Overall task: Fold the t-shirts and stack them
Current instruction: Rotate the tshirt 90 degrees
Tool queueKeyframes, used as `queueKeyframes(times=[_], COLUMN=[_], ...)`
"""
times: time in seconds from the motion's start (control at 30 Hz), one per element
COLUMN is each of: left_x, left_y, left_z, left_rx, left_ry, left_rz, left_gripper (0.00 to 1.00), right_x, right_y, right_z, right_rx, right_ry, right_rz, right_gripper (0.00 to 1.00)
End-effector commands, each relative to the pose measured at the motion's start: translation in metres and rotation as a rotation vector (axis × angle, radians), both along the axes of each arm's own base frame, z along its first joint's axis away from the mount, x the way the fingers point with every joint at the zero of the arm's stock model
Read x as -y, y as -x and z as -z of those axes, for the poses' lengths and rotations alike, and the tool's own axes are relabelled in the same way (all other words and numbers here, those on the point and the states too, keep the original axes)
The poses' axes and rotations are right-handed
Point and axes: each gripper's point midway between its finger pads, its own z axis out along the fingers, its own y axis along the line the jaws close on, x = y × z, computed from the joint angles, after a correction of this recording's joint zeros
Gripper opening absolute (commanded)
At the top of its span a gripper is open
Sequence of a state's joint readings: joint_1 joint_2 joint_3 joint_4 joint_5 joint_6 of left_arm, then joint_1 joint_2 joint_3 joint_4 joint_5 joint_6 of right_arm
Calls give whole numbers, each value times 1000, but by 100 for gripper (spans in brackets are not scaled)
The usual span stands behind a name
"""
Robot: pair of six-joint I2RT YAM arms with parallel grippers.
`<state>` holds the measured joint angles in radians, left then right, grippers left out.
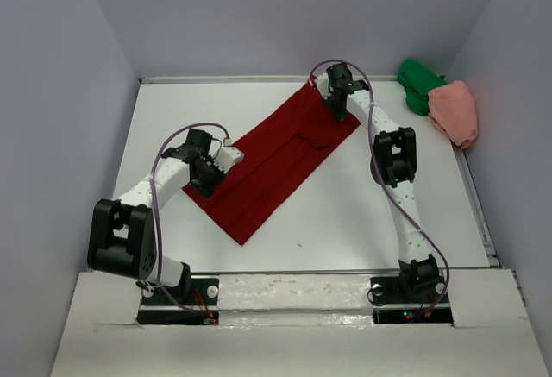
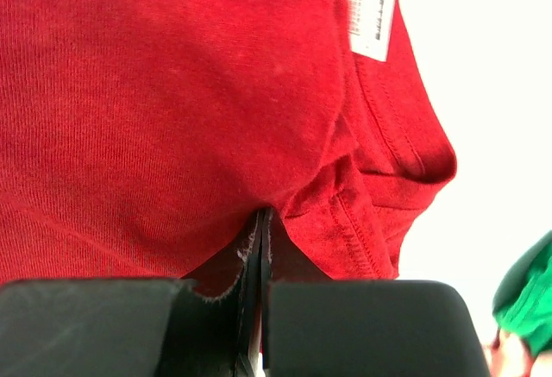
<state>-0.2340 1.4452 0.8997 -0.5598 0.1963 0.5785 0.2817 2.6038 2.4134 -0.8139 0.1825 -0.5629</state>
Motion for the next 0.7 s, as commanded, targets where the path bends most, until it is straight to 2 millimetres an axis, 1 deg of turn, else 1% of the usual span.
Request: queueKeyframes(times=[0.0,0.03,0.07,0.1,0.13,0.17,0.2,0.23,0.27,0.3,0.37,0.4,0.47,0.5,0.53,0.57,0.6,0.63,0.67], left_x=[10,11,13,14,15,16,18,18,19,19,19,18,15,13,11,10,5,2,-4], left_y=[-8,-9,-10,-14,-14,-15,-17,-19,-21,-21,-24,-23,-25,-23,-23,-30,-29,-30,-40], left_z=[-35,-41,-45,-53,-60,-65,-71,-78,-82,-85,-87,-83,-78,-72,-67,-70,-62,-64,-68], left_rx=[68,84,91,114,135,153,173,205,227,246,270,269,283,274,272,309,310,333,382], left_ry=[53,60,72,79,90,97,108,113,117,119,117,112,94,86,79,80,70,73,74], left_rz=[6,10,15,17,18,27,33,42,47,55,63,66,68,64,57,48,18,3,-28], left_gripper=[0,0,0,0,0,0,0,0,0,0,0,0,0,0,0,0,0,0,0], right_x=[-7,-5,-5,0,3,6,9,15,20,28,35,38,34,19,12,5,-25,-37,-50], right_y=[-46,-48,-53,-54,-49,-47,-47,-43,-36,-30,-17,-1,21,43,57,76,106,123,139], right_z=[-30,-38,-65,-78,-79,-90,-128,-139,-139,-173,-192,-208,-216,-196,-196,-213,-200,-195,-194], right_rx=[219,241,305,340,342,363,444,466,459,525,545,550,526,417,376,363,222,160,110], right_ry=[-34,-36,-50,-39,-33,-32,-40,-28,-11,-7,-3,-17,-80,-142,-189,-255,-369,-412,-444], right_rz=[-1,11,23,53,66,74,86,105,117,150,172,173,161,87,59,33,-58,-87,-124], right_gripper=[0,0,0,0,0,0,0,0,0,0,0,0,0,0,0,0,0,0,0])
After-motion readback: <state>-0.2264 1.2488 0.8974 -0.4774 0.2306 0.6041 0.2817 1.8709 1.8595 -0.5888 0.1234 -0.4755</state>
